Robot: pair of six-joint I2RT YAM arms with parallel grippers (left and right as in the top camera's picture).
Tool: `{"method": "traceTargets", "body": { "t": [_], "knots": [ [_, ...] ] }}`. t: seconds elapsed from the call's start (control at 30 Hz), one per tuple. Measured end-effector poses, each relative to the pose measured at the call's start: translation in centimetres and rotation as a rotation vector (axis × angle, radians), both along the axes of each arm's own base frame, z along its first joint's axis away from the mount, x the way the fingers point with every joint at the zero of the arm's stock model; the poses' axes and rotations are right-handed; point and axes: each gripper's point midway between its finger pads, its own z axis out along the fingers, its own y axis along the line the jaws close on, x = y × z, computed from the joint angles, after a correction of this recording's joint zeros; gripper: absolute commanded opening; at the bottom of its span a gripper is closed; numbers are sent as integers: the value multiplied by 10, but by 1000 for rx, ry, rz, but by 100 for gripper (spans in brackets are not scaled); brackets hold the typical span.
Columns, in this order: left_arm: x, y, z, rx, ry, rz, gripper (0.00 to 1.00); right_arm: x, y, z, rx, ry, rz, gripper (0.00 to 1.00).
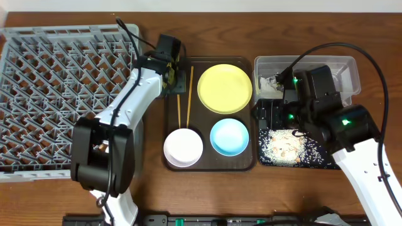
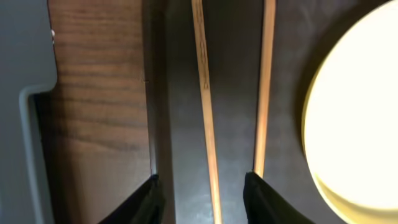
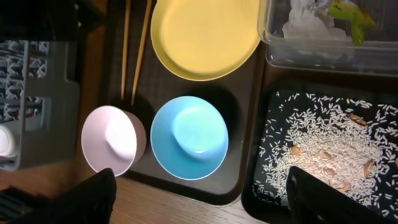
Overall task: Sort waste into correct bins and load items into the dishwasher
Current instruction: 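Reach left gripper to the wooden chopsticks and grasp one, then carry the chopstick over the dish rack and release it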
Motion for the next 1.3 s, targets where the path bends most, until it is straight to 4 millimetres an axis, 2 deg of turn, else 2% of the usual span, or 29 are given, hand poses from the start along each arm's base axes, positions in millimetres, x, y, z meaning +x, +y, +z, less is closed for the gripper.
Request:
{"method": "traceTargets", "body": {
  "t": [0.2, 0.37, 0.43, 0.5, 0.67, 0.8, 0.87, 0.93, 1.17, 1.23, 1.3],
  "knots": [
    [1, -3, -35, 6, 58, -5, 38, 0, 0, 0, 0, 0, 0, 91],
    [-3, -9, -60, -5, 109, -18, 29, 0, 0, 0, 0, -1, 0, 94],
    [-4, -10, -63, -6, 116, -17, 20, 0, 0, 0, 0, -1, 1, 94],
    [-4, -11, -64, -11, 116, -20, 6, 0, 0, 0, 0, -1, 1, 95],
    [-6, -11, -64, -10, 128, -24, 6, 0, 0, 0, 0, -1, 1, 96],
    [-25, -3, -59, 9, 198, -20, 6, 0, 0, 0, 0, -1, 1, 96],
    [-34, 2, -49, 14, 220, -20, 6, 0, 0, 0, 0, -2, 1, 97],
    [-37, 11, -22, 13, 193, -22, 6, 0, 0, 0, 0, 0, 1, 97],
    [-34, 59, 114, 89, -130, -2, 6, 0, 0, 0, 0, -1, 1, 98],
    [-35, 75, 140, 132, -202, 14, 6, 0, 0, 0, 0, -1, 1, 99],
    [-35, 88, 149, 165, -225, 25, 6, 0, 0, 0, 0, -1, 1, 99]
  ]
}}
